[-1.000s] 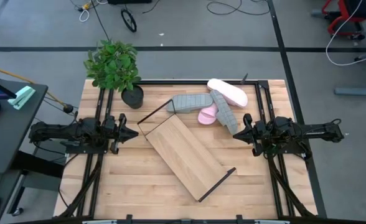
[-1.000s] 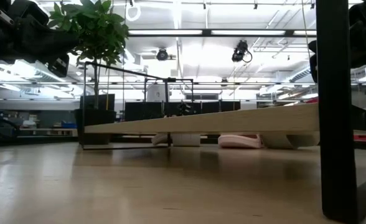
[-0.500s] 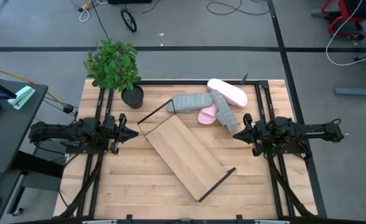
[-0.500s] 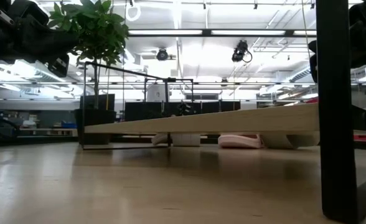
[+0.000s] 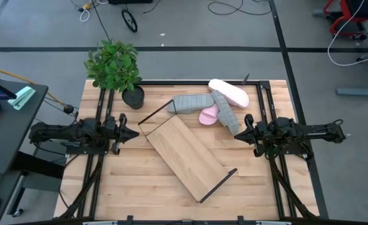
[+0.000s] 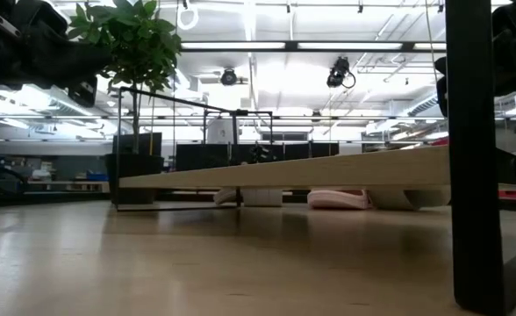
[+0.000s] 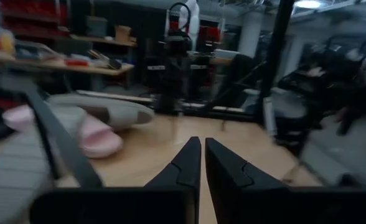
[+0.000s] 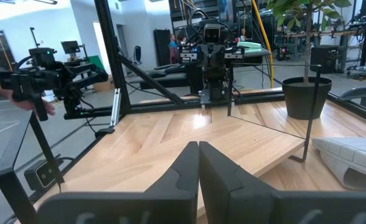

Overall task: Pick and place slides into the shelf
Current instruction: Put the right gray slide on the shelf

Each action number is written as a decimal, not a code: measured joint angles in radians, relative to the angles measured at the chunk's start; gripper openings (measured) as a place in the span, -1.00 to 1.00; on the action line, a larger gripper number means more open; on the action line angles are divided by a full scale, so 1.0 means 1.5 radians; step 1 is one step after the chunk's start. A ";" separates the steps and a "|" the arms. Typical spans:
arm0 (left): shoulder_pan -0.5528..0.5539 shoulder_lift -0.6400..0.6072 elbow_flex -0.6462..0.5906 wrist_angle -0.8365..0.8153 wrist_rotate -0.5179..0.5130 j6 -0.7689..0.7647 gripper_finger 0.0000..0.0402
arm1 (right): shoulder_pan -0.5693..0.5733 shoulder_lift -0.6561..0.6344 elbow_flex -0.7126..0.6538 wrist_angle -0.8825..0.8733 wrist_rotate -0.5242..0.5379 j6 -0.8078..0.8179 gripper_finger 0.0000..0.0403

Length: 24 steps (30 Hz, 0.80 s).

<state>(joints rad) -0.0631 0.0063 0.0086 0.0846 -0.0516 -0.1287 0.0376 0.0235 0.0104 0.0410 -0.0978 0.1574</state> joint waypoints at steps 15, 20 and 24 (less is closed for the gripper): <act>0.000 0.000 0.000 0.059 -0.057 0.076 -0.84 | 0.000 0.001 0.007 0.043 -0.001 0.058 -0.91; 0.000 0.000 0.000 0.110 -0.057 0.076 -0.89 | 0.000 0.001 0.008 0.042 -0.001 0.056 -0.91; 0.000 0.000 0.000 0.185 -0.053 0.076 -0.91 | 0.000 0.001 0.008 0.043 0.000 0.051 -0.91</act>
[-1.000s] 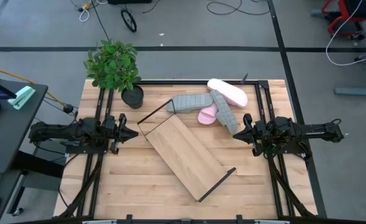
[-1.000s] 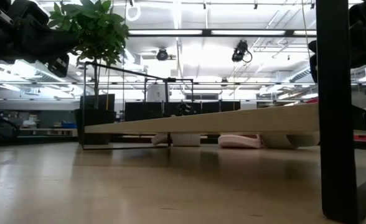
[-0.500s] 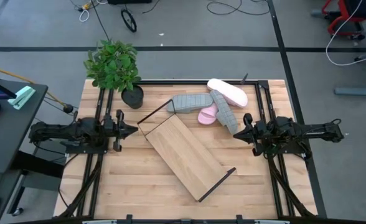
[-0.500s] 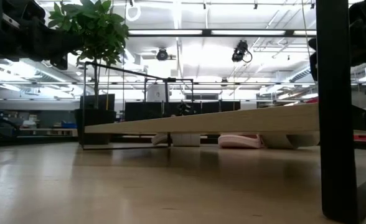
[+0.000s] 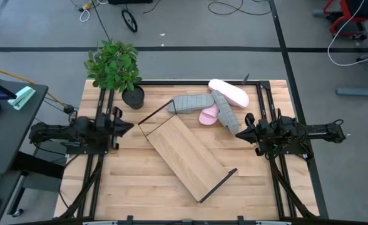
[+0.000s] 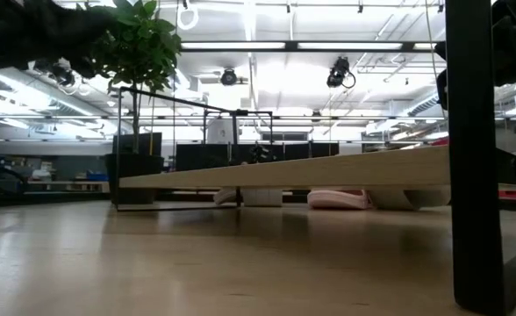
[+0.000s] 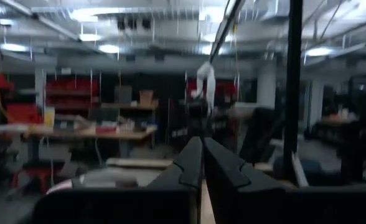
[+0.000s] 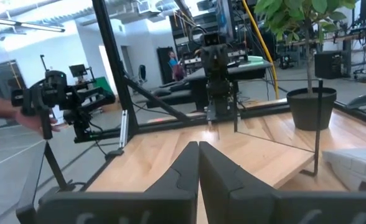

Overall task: Pick and place slides into the shelf
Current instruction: Put the right gray slide on the shelf

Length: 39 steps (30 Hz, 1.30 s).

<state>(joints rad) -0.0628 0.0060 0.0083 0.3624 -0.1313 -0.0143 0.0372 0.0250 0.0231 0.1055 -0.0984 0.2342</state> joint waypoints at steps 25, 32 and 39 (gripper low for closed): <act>0.000 0.012 0.056 0.083 -0.015 -0.010 -0.93 | 0.000 0.208 0.384 -0.115 0.259 -0.057 -0.91; 0.000 0.122 0.230 -0.076 -0.015 0.018 -0.94 | 0.000 0.356 0.593 -0.315 0.261 -0.075 -0.91; 0.000 0.258 0.453 -0.277 -0.015 0.017 -0.95 | -0.001 0.467 0.790 -0.532 0.294 0.133 -0.91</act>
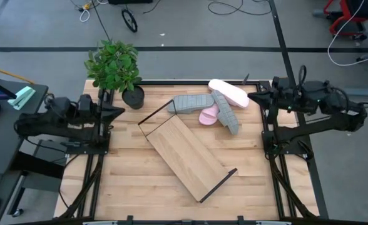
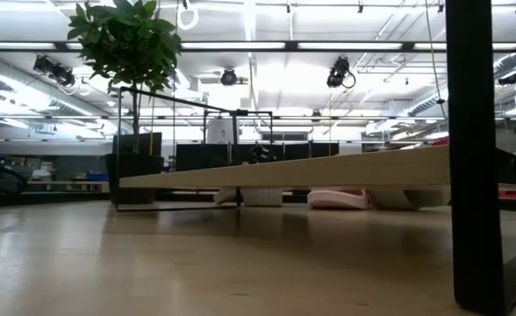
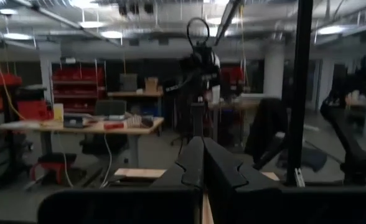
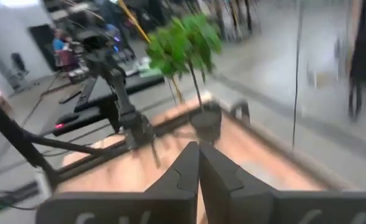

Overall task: Pick and place slides into the shelf
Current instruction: Put the right gray slide on the shelf

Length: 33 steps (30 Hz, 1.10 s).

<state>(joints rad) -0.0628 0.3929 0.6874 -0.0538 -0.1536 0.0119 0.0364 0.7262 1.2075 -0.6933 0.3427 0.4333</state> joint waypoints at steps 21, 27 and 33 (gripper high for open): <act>0.002 0.237 0.338 -0.126 -0.021 0.073 -0.88 | -0.011 0.177 0.154 -0.216 -0.009 0.084 -0.91; 0.011 0.253 0.338 -0.218 -0.053 -0.058 -0.87 | -0.011 0.215 0.154 -0.295 -0.018 0.149 -0.87; 0.011 0.279 0.338 -0.267 -0.057 -0.065 -0.97 | -0.022 0.263 0.154 -0.378 -0.018 0.230 -0.80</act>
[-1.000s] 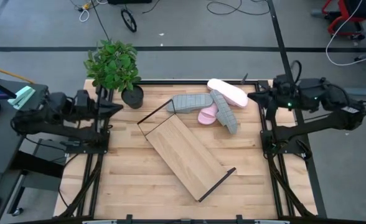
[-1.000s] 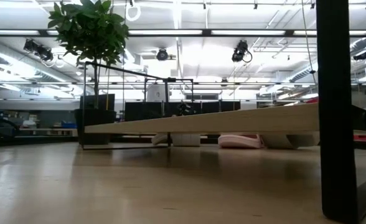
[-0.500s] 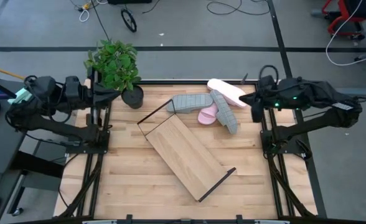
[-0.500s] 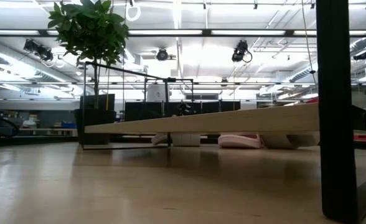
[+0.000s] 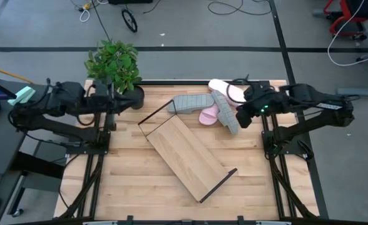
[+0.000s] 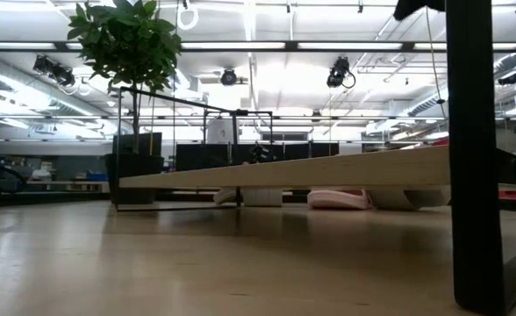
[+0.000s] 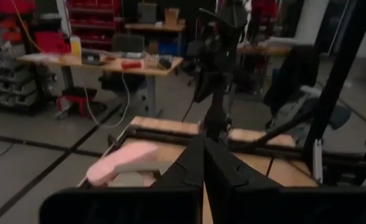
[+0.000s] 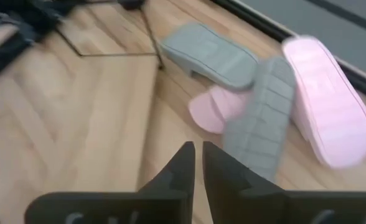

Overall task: Pick and place slides into the shelf
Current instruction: Put the right gray slide on the shelf

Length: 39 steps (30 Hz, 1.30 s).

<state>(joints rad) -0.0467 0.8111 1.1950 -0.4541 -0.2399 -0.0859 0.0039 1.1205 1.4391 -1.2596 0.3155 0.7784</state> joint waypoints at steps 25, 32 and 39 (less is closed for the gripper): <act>0.000 0.067 0.000 -0.054 -0.004 0.018 -0.90 | -0.125 0.187 0.000 -0.027 -0.101 -0.044 -0.50; 0.000 0.071 0.000 -0.055 -0.040 0.013 -0.86 | -0.143 0.231 0.000 -0.025 -0.094 -0.056 -0.10; 0.000 0.071 0.000 -0.055 -0.050 0.014 -0.94 | -0.145 0.261 -0.028 -0.026 -0.112 -0.006 0.24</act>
<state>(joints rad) -0.0467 0.9169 1.1946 -0.5365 -0.3145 -0.0654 -0.2137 1.5116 1.3977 -1.2980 0.1480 0.7694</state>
